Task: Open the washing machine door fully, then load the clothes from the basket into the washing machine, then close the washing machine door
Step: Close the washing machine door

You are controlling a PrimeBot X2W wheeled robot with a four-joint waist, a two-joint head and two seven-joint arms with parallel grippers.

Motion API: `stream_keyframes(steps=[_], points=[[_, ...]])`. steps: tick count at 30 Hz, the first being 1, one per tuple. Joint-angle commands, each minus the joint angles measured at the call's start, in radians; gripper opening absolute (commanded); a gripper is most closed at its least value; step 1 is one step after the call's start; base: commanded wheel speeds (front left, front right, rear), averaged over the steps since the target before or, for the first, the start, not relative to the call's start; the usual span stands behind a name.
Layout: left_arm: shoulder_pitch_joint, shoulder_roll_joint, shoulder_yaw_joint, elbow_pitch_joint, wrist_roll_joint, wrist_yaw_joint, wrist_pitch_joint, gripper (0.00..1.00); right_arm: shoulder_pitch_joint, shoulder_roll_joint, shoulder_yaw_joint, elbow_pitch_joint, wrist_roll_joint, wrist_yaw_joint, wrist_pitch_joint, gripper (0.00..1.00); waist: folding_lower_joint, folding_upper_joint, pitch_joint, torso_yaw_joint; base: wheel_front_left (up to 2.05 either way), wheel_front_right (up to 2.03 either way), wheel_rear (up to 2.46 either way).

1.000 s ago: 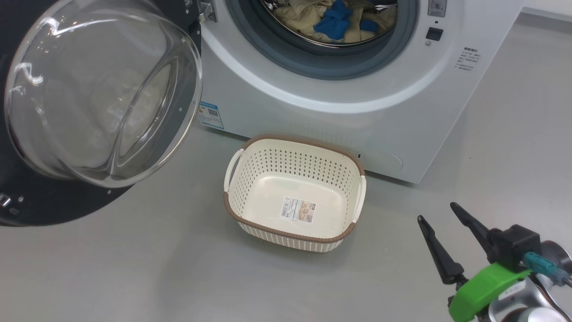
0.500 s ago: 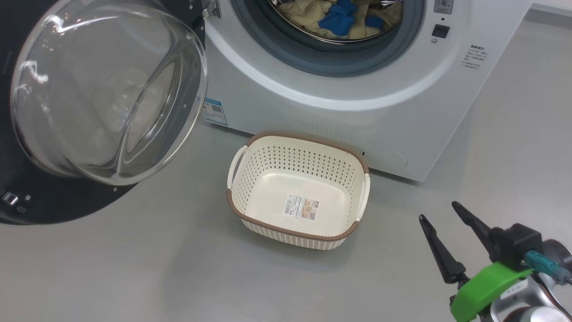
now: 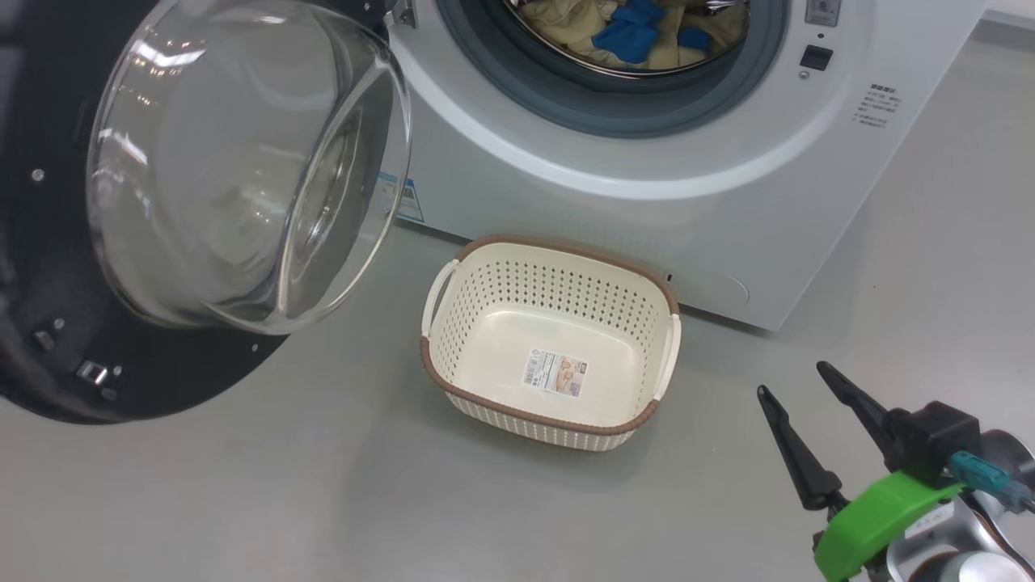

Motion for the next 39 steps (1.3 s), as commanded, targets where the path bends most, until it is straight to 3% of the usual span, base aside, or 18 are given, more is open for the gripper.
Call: stream_keyframes(steps=[1, 19, 28, 39], points=[[-0.017, 0.031, 0.017, -0.043, -0.013, -0.007, 0.017, 0.00, -0.050, -0.015, 0.018, -0.032, 0.005, -0.003, -0.006, 1.00, 0.0000, 0.0000, 0.000, 0.000, 0.00, 0.00, 0.00], [0.086, -0.088, 0.070, -0.286, -0.125, -0.007, 0.260, 0.00, -0.058, 0.000, 0.012, -0.021, 0.002, -0.003, -0.017, 1.00, 0.0000, 0.0000, 0.014, 0.003, 0.00, 0.00, 0.00], [0.098, -0.178, 0.066, -0.367, -0.108, -0.007, 0.345, 0.00, -0.065, 0.019, 0.019, -0.003, 0.003, -0.003, -0.034, 1.00, 0.0000, 0.0000, 0.012, -0.018, 0.00, 0.00, 0.00], [0.107, -0.291, 0.032, -0.416, -0.054, -0.007, 0.369, 0.00, -0.070, 0.037, 0.015, 0.028, 0.006, -0.003, -0.064, 1.00, 0.0000, 0.0000, 0.008, -0.062, 0.00, 0.00, 0.00]])
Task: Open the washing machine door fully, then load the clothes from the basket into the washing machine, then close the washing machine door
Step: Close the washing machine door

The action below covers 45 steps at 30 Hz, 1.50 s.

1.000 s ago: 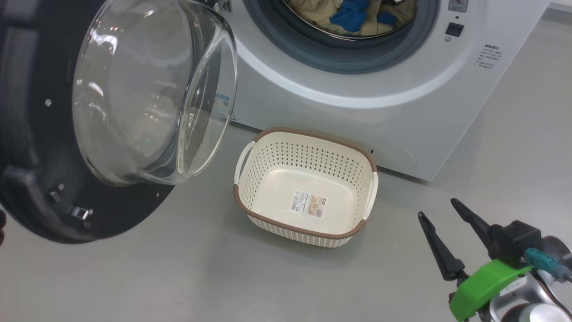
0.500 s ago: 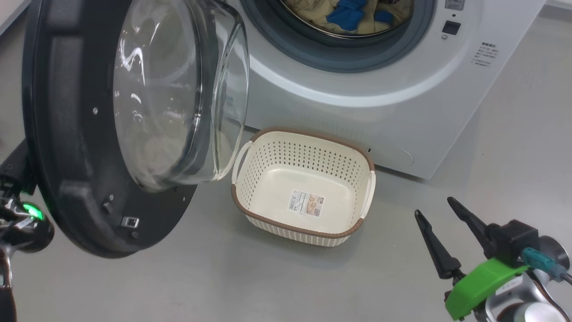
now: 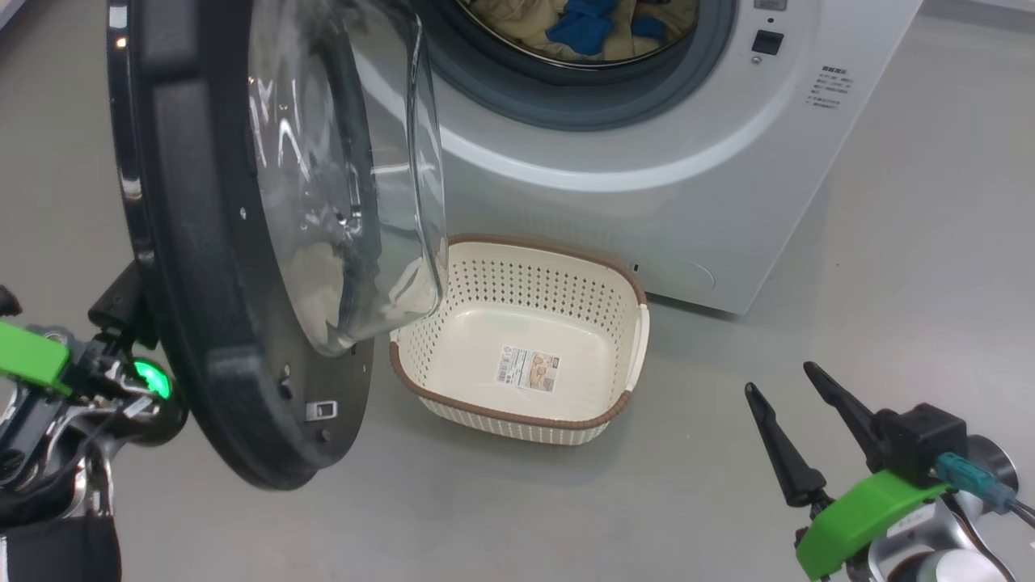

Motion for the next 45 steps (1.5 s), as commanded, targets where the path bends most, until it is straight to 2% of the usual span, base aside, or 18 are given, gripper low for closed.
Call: stream_keyframes(steps=[1, 8, 19, 36, 45], points=[[-0.021, 0.015, 0.017, -0.046, 0.009, -0.007, 0.012, 0.00, -0.050, -0.007, 0.015, -0.028, 0.005, -0.003, -0.014, 1.00, 0.0000, 0.0000, -0.002, -0.006, 0.00, 0.00, 0.00], [-0.025, -0.043, -0.016, -0.068, 0.038, -0.007, 0.004, 0.00, -0.062, 0.003, 0.020, -0.009, 0.008, -0.003, -0.031, 1.00, 0.0000, 0.0000, -0.003, -0.042, 0.00, 0.00, 0.00], [-0.044, -0.082, -0.058, -0.074, 0.063, -0.007, -0.041, 0.00, -0.084, 0.016, 0.019, 0.011, 0.009, -0.003, -0.052, 1.00, 0.0000, 0.0000, 0.018, -0.121, 0.00, 0.00, 0.00], [-0.131, -0.094, -0.119, -0.003, 0.102, -0.007, -0.175, 0.00, -0.128, 0.034, 0.024, 0.051, 0.017, -0.003, -0.089, 1.00, 0.0000, 0.0000, 0.049, -0.265, 0.00, 0.00, 0.00], [-0.184, -0.081, -0.134, 0.023, 0.108, -0.007, -0.211, 0.00, -0.149, 0.039, 0.024, 0.068, 0.023, -0.003, -0.105, 1.00, 0.0000, 0.0000, 0.073, -0.335, 0.00, 0.00, 0.00]])
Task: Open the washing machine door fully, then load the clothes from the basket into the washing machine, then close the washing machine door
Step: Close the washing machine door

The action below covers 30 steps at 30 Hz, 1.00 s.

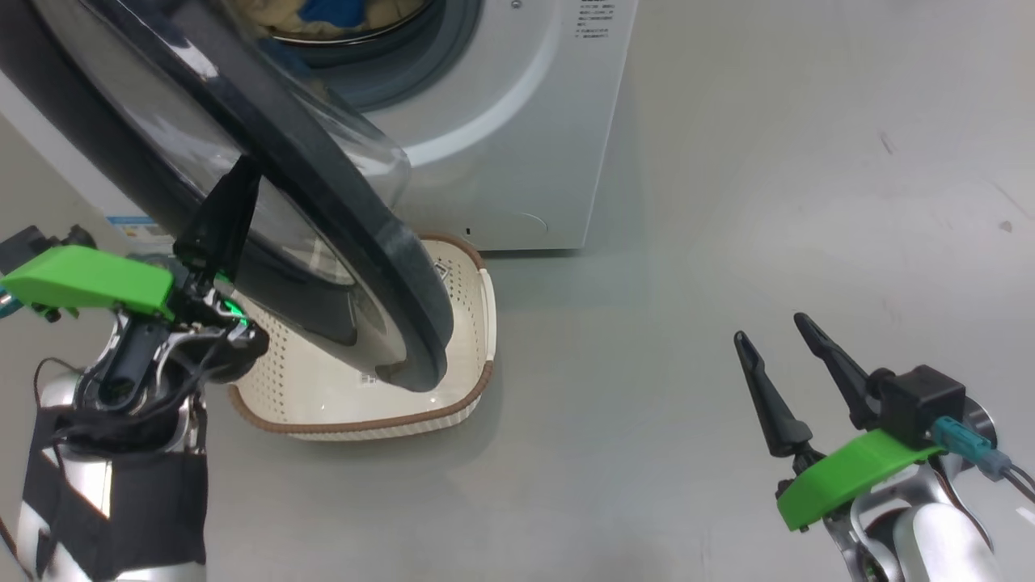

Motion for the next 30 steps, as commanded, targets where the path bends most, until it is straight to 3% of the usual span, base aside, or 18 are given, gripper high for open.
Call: stream_keyframes(steps=[1, 16, 30], points=[[-0.060, 0.023, 0.013, -0.040, 0.001, -0.008, 0.001, 0.00, -0.038, -0.001, 0.019, -0.026, 0.008, -0.003, -0.012, 1.00, 0.0000, 0.0000, 0.011, -0.020, 0.00, 0.00, 0.00], [-0.135, 0.055, -0.038, 0.004, 0.012, -0.008, -0.056, 0.00, -0.065, 0.004, 0.025, 0.014, 0.017, -0.003, -0.042, 1.00, 0.0000, 0.0000, 0.030, -0.103, 0.00, 0.00, 0.00], [-0.047, 0.078, -0.075, -0.040, 0.009, -0.008, -0.106, 0.00, -0.059, 0.006, 0.000, 0.036, 0.011, -0.003, -0.054, 1.00, 0.0000, 0.0000, 0.006, -0.076, 0.00, 0.00, 0.00]])
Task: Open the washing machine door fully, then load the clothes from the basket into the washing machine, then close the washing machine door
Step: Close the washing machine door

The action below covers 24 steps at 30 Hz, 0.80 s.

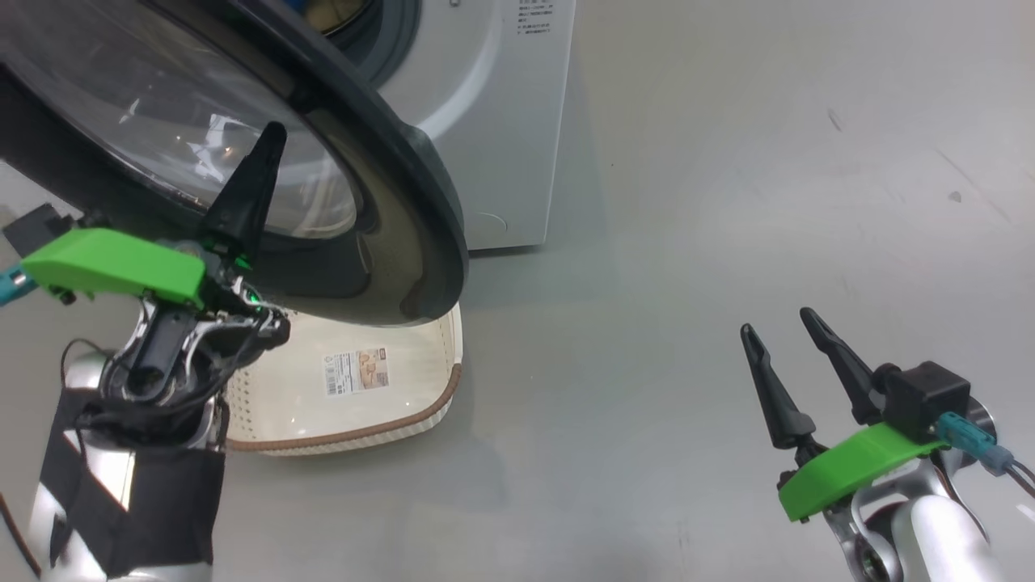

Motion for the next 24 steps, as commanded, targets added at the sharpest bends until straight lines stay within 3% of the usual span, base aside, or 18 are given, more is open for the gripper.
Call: stream_keyframes(steps=[1, 10, 11, 12, 14, 15, 16, 24], points=[[0.009, 0.039, 0.025, -0.044, 0.004, -0.007, -0.013, 0.00, -0.026, -0.002, 0.013, -0.028, 0.001, -0.003, -0.010, 1.00, 0.0000, 0.0000, -0.009, 0.007, 0.00, 0.00, 0.00], [0.125, 0.074, -0.020, -0.083, 0.089, -0.007, -0.140, 0.00, -0.019, -0.001, -0.006, -0.026, -0.009, -0.003, -0.007, 1.00, 0.0000, 0.0000, -0.044, 0.033, 0.00, 0.00, 0.00], [0.136, 0.081, -0.027, -0.085, 0.103, -0.007, -0.163, 0.18, -0.020, -0.001, -0.008, -0.025, -0.010, -0.003, -0.008, 1.00, 0.0000, 0.0000, -0.047, 0.036, 0.00, 0.00, 0.00], [0.136, 0.081, -0.027, -0.085, 0.103, -0.007, -0.163, 0.18, -0.020, -0.001, -0.008, -0.025, -0.010, -0.003, -0.008, 1.00, 0.0000, 0.0000, -0.047, 0.036, 0.00, 0.00, 0.00], [0.157, 0.095, -0.049, -0.090, 0.129, -0.007, -0.202, 0.45, -0.021, -0.001, -0.012, -0.022, -0.014, -0.003, -0.009, 1.00, 0.0000, 0.0000, -0.054, 0.041, 0.00, 0.00, 0.00], [0.166, 0.099, -0.058, -0.093, 0.136, -0.007, -0.223, 0.79, -0.022, -0.001, -0.015, -0.021, -0.015, -0.003, -0.010, 1.00, 0.0000, 0.0000, -0.057, 0.044, 0.00, 0.00, 0.00], [0.176, 0.106, -0.067, -0.095, 0.148, -0.007, -0.244, 1.00, -0.022, -0.001, -0.018, -0.020, -0.017, -0.003, -0.010, 1.00, 0.0000, 0.0000, -0.061, 0.047, 0.00, 0.00, 0.00], [0.249, 0.183, -0.161, -0.048, 0.343, -0.007, -0.419, 1.00, -0.025, -0.004, -0.020, -0.009, -0.025, -0.003, -0.012, 1.00, 0.0000, 0.0000, -0.097, 0.061, 0.00, 0.00, 0.00]])
